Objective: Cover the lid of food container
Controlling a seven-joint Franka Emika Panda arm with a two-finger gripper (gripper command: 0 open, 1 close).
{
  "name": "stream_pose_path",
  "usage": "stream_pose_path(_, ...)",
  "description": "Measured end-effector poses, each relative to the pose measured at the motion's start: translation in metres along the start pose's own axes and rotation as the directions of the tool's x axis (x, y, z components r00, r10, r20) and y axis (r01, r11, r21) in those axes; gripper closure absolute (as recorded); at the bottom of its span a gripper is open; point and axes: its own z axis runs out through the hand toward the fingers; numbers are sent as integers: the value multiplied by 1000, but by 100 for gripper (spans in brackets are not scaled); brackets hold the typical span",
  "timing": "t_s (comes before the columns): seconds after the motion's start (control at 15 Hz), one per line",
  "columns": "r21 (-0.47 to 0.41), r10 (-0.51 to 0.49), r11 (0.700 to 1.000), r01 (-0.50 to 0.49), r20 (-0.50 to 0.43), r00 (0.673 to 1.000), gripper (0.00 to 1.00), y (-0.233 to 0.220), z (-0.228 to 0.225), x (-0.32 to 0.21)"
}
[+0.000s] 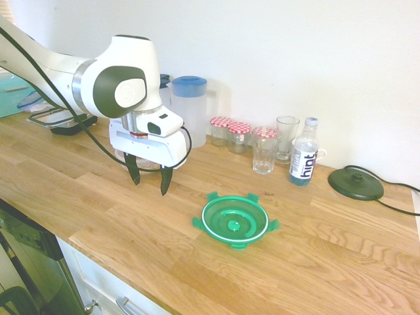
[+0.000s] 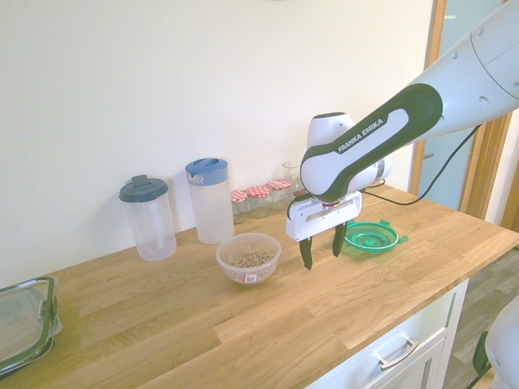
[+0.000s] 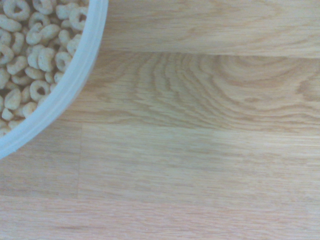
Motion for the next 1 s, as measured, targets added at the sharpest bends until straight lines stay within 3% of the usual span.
stream_pose_path(0.33,15,21,1000,-21,6,1000,0,-4,-6,4)
stream_pose_path(0.53,58,0,998,-4,68,998,0,6,-36,27)
stream_pose_path(0.8,166,-31,986,-1,190,981,0,55,-73,82)
stream_pose_path(1.0,222,-22,974,-40,272,962,0,103,-73,129)
